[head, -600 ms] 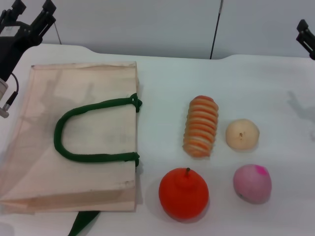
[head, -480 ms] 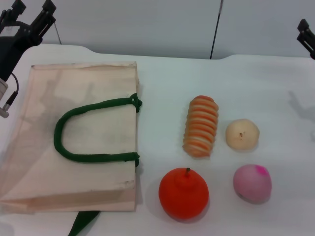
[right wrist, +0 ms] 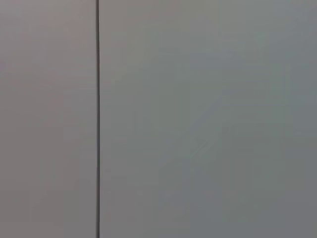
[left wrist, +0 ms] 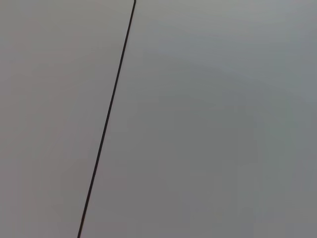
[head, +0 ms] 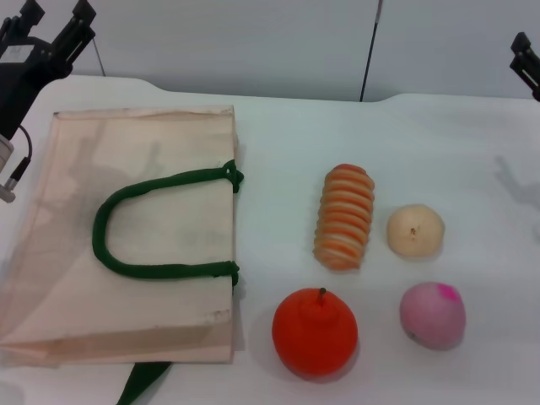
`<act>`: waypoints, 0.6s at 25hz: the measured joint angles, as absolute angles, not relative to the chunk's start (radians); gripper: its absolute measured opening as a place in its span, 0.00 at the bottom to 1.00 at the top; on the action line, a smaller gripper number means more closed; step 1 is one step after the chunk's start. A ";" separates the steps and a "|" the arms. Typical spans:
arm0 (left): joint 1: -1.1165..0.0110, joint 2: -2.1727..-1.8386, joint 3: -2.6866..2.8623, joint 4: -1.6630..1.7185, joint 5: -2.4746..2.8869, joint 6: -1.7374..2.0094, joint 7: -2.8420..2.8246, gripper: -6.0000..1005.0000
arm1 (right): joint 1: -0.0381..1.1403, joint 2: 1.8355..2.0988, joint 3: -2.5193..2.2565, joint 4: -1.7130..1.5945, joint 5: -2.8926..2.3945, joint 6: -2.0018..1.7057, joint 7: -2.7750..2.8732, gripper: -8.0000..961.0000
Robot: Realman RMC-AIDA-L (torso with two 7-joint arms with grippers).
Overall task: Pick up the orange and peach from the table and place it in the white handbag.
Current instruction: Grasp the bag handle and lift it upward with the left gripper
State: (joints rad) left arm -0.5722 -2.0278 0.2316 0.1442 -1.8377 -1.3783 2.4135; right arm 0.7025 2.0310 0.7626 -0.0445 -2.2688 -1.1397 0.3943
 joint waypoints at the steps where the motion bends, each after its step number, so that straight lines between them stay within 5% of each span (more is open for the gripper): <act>1: -0.572 -2.028 0.232 0.144 -1.838 -1.377 2.411 0.87 | 0.702 2.031 0.762 -0.044 -2.269 -1.140 0.394 0.92; 15: -0.590 -2.021 0.248 0.240 -1.675 -1.336 2.142 0.86 | 0.699 2.019 0.739 -0.086 -2.279 -1.151 0.510 0.92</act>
